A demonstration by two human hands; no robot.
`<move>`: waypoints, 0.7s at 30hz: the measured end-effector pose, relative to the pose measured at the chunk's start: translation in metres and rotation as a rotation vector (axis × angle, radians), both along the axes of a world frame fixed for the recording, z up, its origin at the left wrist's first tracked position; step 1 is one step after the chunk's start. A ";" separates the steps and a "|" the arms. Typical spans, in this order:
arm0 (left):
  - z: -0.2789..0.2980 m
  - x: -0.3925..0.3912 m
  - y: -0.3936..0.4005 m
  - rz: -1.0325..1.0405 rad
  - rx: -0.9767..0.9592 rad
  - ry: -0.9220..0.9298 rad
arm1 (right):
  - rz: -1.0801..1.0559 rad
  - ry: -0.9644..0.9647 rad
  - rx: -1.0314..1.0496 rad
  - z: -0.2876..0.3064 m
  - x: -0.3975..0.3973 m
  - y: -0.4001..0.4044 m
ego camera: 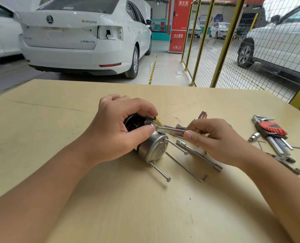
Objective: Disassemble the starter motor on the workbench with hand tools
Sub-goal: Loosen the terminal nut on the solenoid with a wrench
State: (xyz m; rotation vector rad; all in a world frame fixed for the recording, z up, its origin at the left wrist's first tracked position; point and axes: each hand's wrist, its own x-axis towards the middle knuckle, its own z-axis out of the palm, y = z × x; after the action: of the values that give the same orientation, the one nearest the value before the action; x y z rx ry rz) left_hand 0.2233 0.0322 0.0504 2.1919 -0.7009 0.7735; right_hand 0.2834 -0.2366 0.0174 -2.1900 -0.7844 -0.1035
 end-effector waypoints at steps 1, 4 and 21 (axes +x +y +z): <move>0.001 0.000 0.000 0.000 0.003 0.009 | 0.001 -0.016 0.016 0.001 -0.001 0.000; 0.002 -0.001 0.000 0.000 0.010 0.037 | -0.021 -0.067 0.064 0.003 -0.002 0.003; 0.000 -0.001 -0.002 0.021 0.046 0.025 | -0.074 -0.361 -0.103 0.044 0.016 0.003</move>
State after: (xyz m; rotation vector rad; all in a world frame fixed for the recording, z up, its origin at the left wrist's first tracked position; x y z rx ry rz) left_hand 0.2228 0.0305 0.0505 2.2495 -0.6901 0.7462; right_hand 0.2989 -0.2335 0.0613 -2.3303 -0.9218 -0.5172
